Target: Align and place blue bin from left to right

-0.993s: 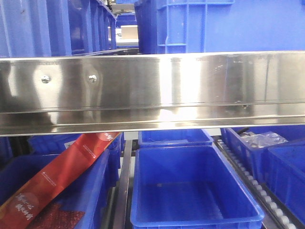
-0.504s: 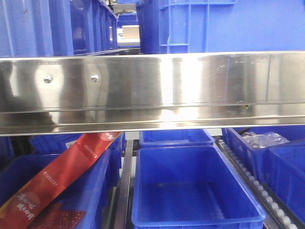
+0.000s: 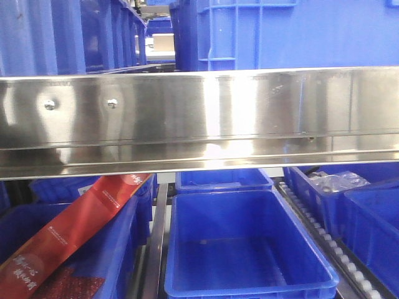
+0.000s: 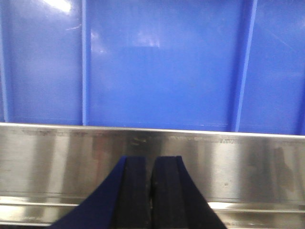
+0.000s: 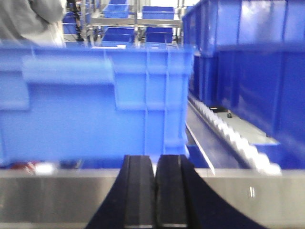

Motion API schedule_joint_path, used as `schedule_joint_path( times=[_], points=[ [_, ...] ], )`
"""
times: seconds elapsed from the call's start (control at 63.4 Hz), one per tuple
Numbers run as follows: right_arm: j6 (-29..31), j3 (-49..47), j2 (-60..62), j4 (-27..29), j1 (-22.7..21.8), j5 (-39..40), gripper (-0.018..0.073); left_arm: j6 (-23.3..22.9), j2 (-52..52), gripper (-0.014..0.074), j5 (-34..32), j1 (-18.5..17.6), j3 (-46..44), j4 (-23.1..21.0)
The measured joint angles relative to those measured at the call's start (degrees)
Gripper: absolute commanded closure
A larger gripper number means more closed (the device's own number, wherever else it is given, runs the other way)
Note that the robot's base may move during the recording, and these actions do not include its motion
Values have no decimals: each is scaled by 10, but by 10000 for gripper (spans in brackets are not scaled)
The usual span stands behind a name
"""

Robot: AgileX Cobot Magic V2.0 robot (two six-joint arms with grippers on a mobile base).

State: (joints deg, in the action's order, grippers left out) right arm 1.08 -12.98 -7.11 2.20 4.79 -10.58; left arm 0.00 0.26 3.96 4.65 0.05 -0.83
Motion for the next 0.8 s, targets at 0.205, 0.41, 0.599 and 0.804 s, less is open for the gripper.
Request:
schedule_joint_path(
  times=[0.205, 0.41, 0.599, 0.804],
  points=[
    [0, 114, 58, 10, -1, 41, 629, 0, 0, 606, 0, 0, 0, 0],
    [0, 130, 66, 14, -1, 50, 629, 0, 0, 606, 0, 0, 0, 0],
    [0, 130, 66, 14, -1, 53, 629, 0, 0, 606, 0, 0, 0, 0],
    [0, 130, 66, 14, -1, 53, 629, 0, 0, 606, 0, 0, 0, 0]
  ],
)
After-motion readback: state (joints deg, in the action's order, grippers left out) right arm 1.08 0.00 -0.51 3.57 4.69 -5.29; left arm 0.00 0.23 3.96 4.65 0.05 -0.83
